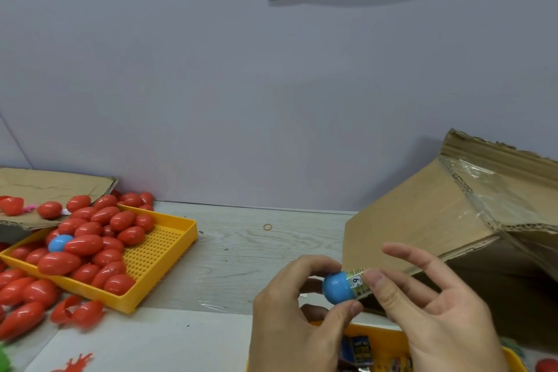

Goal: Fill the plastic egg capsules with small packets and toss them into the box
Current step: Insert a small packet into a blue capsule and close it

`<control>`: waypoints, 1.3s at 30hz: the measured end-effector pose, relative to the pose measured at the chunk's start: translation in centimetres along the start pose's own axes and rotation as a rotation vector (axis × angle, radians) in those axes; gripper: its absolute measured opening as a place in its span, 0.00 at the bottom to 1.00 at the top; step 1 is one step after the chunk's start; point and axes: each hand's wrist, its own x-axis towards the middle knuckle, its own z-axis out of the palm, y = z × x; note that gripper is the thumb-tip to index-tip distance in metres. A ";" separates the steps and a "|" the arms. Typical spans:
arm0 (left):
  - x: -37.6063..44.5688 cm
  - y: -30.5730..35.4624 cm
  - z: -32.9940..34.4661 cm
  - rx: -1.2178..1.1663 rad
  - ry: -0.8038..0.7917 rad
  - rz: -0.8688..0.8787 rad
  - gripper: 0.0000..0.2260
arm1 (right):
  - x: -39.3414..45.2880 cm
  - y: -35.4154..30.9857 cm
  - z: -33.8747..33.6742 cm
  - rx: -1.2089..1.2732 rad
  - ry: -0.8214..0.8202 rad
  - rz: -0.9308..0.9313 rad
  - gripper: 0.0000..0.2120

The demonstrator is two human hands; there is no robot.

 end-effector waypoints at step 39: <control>0.0 1.0 0.0 -0.184 0.092 -0.159 0.11 | -0.1 2.9 0.3 -0.436 -0.099 -0.414 0.42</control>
